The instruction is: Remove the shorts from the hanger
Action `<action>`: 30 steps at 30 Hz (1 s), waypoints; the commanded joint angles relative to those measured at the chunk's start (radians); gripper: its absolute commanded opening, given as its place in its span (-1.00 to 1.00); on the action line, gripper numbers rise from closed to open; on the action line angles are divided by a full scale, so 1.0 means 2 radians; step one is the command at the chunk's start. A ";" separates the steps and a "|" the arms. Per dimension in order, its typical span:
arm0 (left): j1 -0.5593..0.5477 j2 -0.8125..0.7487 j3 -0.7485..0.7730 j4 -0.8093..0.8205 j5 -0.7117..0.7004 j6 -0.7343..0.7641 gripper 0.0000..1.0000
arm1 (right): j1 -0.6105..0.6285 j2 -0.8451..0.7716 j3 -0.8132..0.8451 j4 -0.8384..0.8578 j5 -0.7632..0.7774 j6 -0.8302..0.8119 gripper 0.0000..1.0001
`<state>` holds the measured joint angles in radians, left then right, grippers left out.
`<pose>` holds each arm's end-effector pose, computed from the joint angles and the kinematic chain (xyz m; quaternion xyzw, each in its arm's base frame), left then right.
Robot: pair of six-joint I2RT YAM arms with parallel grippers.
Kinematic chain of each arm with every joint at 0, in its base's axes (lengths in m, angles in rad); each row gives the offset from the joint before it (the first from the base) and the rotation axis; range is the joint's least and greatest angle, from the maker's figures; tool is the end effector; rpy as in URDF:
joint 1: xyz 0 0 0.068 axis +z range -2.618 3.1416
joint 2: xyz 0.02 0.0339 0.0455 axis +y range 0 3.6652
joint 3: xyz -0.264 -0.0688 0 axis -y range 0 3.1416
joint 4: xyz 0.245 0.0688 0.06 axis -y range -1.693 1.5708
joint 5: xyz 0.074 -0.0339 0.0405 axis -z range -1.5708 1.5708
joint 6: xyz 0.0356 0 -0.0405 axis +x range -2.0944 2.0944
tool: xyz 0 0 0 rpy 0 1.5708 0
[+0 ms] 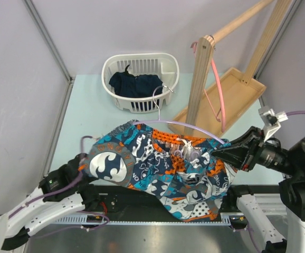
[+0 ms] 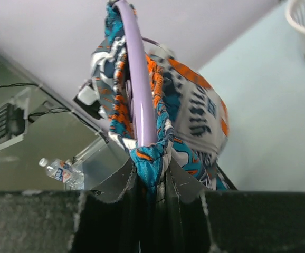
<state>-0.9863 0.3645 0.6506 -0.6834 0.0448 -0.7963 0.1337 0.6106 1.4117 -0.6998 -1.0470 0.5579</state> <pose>0.0497 -0.0780 0.2919 0.0913 0.8276 -0.4423 0.3333 0.0181 0.0335 0.4918 -0.2404 0.6457 0.5331 0.4910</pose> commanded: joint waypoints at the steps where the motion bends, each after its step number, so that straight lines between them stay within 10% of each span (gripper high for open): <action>1: -0.002 -0.088 -0.005 -0.061 -0.136 -0.073 0.98 | 0.008 -0.020 -0.036 -0.117 0.092 -0.094 -1.00; 9: -0.002 -0.230 0.001 -0.078 -0.222 -0.120 0.86 | 0.014 -0.018 -0.062 -0.108 0.151 -0.113 -1.00; 23: -0.002 -0.126 0.130 -0.160 -0.351 -0.098 0.96 | 0.013 -0.010 -0.055 0.064 0.178 -0.066 -1.00; 30: -0.002 -0.080 0.147 0.089 -0.188 0.079 0.94 | 0.014 0.031 -0.049 0.125 0.099 -0.070 -1.00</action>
<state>-0.9863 0.0967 0.8955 -0.8360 -0.5434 -0.8612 0.1604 0.6289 1.2758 -0.6678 -0.7376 0.4068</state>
